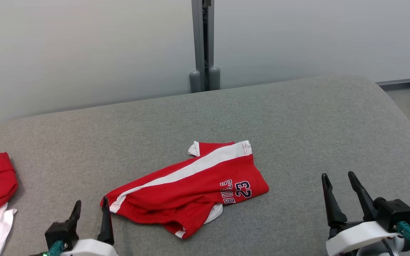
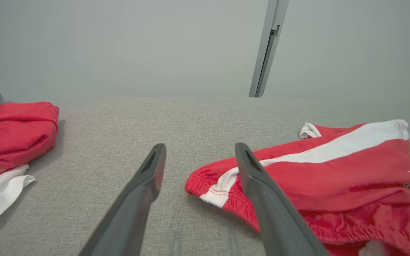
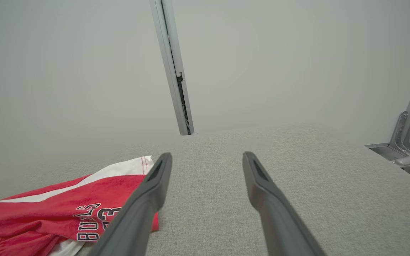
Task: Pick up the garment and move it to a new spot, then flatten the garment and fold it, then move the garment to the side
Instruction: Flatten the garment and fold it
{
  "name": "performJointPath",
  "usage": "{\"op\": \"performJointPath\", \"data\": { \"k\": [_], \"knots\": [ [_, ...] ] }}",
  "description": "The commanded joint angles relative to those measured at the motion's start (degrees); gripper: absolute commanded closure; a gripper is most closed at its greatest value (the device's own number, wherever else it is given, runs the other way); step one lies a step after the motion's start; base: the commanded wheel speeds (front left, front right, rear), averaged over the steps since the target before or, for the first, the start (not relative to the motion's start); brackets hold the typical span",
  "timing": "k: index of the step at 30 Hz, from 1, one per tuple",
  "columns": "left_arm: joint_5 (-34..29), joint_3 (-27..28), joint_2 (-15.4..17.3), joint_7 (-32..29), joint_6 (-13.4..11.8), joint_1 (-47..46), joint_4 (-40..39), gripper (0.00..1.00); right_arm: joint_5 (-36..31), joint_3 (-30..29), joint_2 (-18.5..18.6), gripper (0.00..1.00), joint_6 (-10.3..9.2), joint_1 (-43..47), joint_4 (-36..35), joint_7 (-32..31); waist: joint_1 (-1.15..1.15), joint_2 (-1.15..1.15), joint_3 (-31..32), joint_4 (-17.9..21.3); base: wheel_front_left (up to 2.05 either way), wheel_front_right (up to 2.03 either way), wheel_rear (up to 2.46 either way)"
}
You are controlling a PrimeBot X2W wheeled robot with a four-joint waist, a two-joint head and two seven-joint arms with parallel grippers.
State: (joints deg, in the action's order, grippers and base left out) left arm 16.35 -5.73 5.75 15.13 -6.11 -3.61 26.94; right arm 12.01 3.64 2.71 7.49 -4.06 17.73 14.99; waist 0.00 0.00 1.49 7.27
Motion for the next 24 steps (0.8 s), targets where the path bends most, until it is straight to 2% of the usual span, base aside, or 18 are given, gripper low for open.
{"op": "performJointPath", "data": {
  "k": [1,7,12,17,24],
  "knots": [
    [-0.7,0.8,-0.2,0.0,-0.1,1.2,-0.9,0.00,-0.4,-0.3,0.4,0.00,0.00,0.6,-0.1,0.3,0.00,0.00,0.4,0.1,0.00,0.00,0.00],
    [-3.6,3.3,-2.2,0.0,1.3,6.5,-4.6,0.00,-0.7,0.0,0.3,0.00,0.00,1.7,-0.5,0.3,0.00,0.00,1.6,-0.1,0.00,0.00,0.00],
    [-4.4,3.3,-2.7,0.0,1.3,8.4,-4.8,0.00,-1.3,1.0,0.3,0.00,0.00,2.1,0.1,0.3,0.00,0.00,1.9,-0.9,0.00,0.00,0.00],
    [-2.5,0.8,-2.8,0.0,1.2,7.5,-4.4,0.00,-1.3,1.5,0.4,0.00,0.00,1.9,0.5,0.3,0.00,0.00,1.4,-1.8,0.00,0.00,0.00],
    [3.4,-2.6,-2.8,0.0,3.5,4.0,-1.9,0.00,-1.4,2.5,0.4,0.00,0.00,0.8,0.9,0.3,0.00,0.00,-1.5,-3.0,0.00,0.00,0.00]
  ]
}}
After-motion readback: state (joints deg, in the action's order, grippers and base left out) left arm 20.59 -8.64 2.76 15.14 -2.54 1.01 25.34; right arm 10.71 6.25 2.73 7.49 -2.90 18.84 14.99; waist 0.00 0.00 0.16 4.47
